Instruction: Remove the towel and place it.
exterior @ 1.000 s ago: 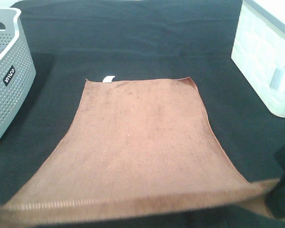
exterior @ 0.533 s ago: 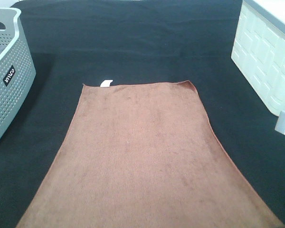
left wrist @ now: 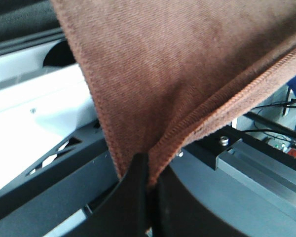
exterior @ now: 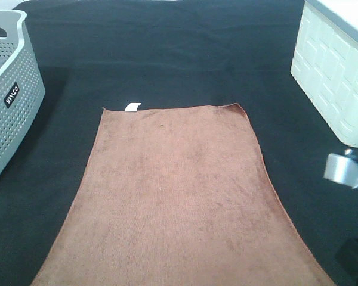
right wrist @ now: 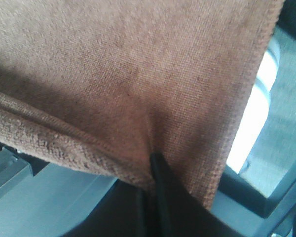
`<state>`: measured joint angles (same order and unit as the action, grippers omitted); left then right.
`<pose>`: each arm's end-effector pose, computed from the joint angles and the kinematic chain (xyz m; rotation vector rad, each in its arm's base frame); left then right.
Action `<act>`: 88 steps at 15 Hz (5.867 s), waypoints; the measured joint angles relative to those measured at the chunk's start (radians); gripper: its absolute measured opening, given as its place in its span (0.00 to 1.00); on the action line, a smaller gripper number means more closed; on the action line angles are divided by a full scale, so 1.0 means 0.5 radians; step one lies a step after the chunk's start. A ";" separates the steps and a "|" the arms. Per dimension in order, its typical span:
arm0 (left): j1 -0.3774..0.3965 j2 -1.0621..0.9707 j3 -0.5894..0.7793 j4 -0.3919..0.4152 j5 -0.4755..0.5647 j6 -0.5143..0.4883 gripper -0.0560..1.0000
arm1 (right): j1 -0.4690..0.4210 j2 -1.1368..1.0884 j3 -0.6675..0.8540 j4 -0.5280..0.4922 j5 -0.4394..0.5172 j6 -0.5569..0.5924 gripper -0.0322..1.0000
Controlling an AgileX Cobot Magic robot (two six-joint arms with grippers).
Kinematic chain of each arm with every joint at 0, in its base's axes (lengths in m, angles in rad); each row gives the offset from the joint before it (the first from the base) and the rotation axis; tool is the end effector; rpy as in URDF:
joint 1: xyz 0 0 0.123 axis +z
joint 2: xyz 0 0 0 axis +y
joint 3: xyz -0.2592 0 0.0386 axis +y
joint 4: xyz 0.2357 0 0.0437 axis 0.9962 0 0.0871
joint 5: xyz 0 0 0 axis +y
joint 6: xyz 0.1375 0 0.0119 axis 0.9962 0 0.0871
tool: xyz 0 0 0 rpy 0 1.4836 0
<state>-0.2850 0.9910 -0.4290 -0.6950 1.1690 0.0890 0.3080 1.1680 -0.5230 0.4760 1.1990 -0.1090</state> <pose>0.0887 -0.1108 0.1609 -0.0987 -2.8684 0.9164 0.1064 0.0957 0.1463 0.2847 -2.8453 -0.5897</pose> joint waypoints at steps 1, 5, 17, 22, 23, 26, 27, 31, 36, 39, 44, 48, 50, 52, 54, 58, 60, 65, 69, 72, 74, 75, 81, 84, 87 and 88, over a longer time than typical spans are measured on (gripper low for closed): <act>0.000 0.068 0.000 0.000 -0.002 0.000 0.05 | 0.000 0.084 0.000 0.002 0.000 -0.022 0.03; 0.000 0.470 -0.074 0.026 -0.034 0.010 0.05 | 0.000 0.546 -0.124 -0.024 -0.036 -0.116 0.03; -0.008 1.214 -0.312 0.098 -0.218 0.226 0.05 | 0.000 1.146 -0.204 -0.032 -0.338 -0.236 0.03; -0.256 1.216 -0.312 0.162 -0.382 0.210 0.18 | -0.012 1.146 -0.204 -0.112 -0.372 -0.274 0.13; -0.288 1.216 -0.312 0.158 -0.386 0.210 0.29 | -0.016 1.146 -0.204 -0.114 -0.372 -0.280 0.20; -0.348 1.216 -0.312 0.112 -0.388 0.176 0.68 | -0.024 1.146 -0.204 -0.084 -0.378 -0.280 0.52; -0.348 1.216 -0.320 0.108 -0.376 0.158 0.73 | -0.024 1.146 -0.204 -0.058 -0.378 -0.280 0.61; -0.348 1.216 -0.504 0.110 -0.300 0.156 0.76 | -0.024 1.050 -0.204 -0.050 -0.400 -0.308 0.70; -0.348 1.216 -0.740 0.130 -0.248 0.220 0.77 | -0.024 0.772 -0.204 -0.078 -0.496 -0.346 0.71; -0.348 1.216 -0.964 0.282 -0.266 0.278 0.77 | -0.024 0.580 -0.466 -0.368 -0.516 -0.086 0.81; -0.348 1.218 -1.392 0.962 -0.440 -0.100 0.82 | -0.024 0.562 -1.044 -0.868 -0.270 0.452 0.88; -0.228 1.258 -1.598 1.196 -0.432 -0.212 0.82 | -0.024 0.732 -1.394 -1.006 -0.266 0.462 0.87; -0.056 1.362 -1.756 1.216 -0.404 -0.144 0.82 | -0.026 0.950 -1.684 -1.040 -0.224 0.444 0.87; 0.050 1.528 -1.944 1.218 -0.404 -0.114 0.82 | -0.026 1.184 -1.930 -1.070 -0.214 0.434 0.87; 0.120 1.742 -2.128 1.218 -0.402 -0.110 0.82 | -0.028 1.398 -2.120 -1.110 -0.214 0.430 0.87; 0.180 2.150 -2.442 1.222 -0.394 -0.112 0.82 | -0.060 1.888 -2.508 -1.078 -0.214 0.278 0.87; 0.180 2.362 -2.600 1.224 -0.394 -0.114 0.82 | -0.136 2.138 -2.778 -0.970 -0.196 0.164 0.87; 0.202 2.728 -3.008 1.200 -0.396 -0.114 0.82 | -0.192 2.476 -3.100 -0.934 -0.170 0.122 0.87; 0.204 2.878 -3.126 1.072 -0.422 -0.114 0.82 | -0.192 2.670 -3.116 -0.894 -0.226 0.096 0.87; 0.204 2.954 -3.128 1.006 -0.426 -0.112 0.82 | -0.192 2.700 -3.134 -0.838 -0.252 0.086 0.87; 0.204 2.962 -3.140 0.992 -0.426 -0.112 0.82 | -0.192 2.702 -3.138 -0.818 -0.274 0.086 0.87; 0.206 2.966 -3.146 0.984 -0.422 -0.112 0.82 | -0.192 2.706 -3.140 -0.794 -0.286 0.082 0.87; 0.210 2.972 -3.150 0.956 -0.416 -0.112 0.82 | -0.192 2.706 -3.142 -0.732 -0.322 0.082 0.87; 0.210 2.972 -3.154 0.956 -0.410 -0.112 0.82 | -0.192 2.706 -3.142 -0.732 -0.322 0.082 0.87; 0.212 2.972 -3.154 0.910 -0.408 -0.112 0.82 | -0.192 2.706 -3.142 -0.708 -0.338 0.082 0.87; 0.212 2.972 -3.154 0.884 -0.408 -0.112 0.82 | -0.192 2.706 -3.142 -0.688 -0.354 0.082 0.87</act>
<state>-0.1790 2.4770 -2.0060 -0.2530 0.9650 0.0330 0.2120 2.5210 -2.0940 0.1320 1.0220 -0.0680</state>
